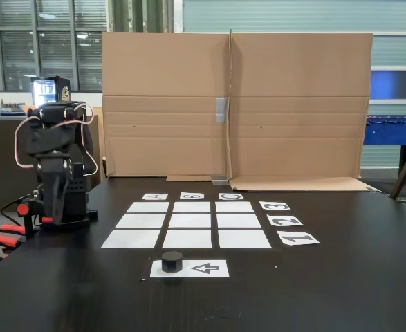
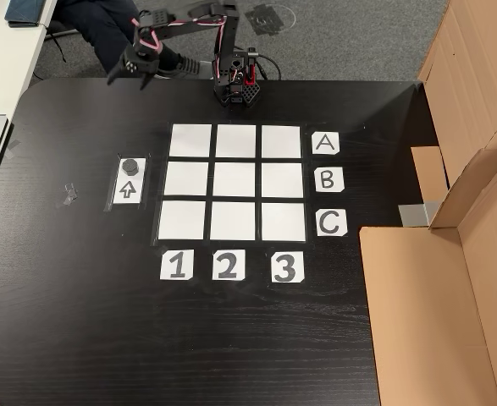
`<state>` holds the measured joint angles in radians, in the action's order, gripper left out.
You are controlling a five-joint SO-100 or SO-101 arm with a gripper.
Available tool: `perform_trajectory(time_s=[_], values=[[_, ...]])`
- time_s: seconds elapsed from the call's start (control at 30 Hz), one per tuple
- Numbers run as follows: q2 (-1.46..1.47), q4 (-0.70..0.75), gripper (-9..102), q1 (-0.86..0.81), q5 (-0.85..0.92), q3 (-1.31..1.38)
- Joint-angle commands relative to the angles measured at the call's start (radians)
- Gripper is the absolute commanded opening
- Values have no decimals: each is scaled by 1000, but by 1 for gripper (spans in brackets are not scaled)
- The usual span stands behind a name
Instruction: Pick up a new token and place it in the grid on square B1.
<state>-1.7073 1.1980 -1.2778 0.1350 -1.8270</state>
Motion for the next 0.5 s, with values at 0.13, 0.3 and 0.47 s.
perform_trajectory(time_s=[0.13, 0.3, 0.47], values=[[178, 213, 34, 58, -8, 242], [293, 364, 32, 97, -34, 428], [396, 451, 30, 138, -64, 595]])
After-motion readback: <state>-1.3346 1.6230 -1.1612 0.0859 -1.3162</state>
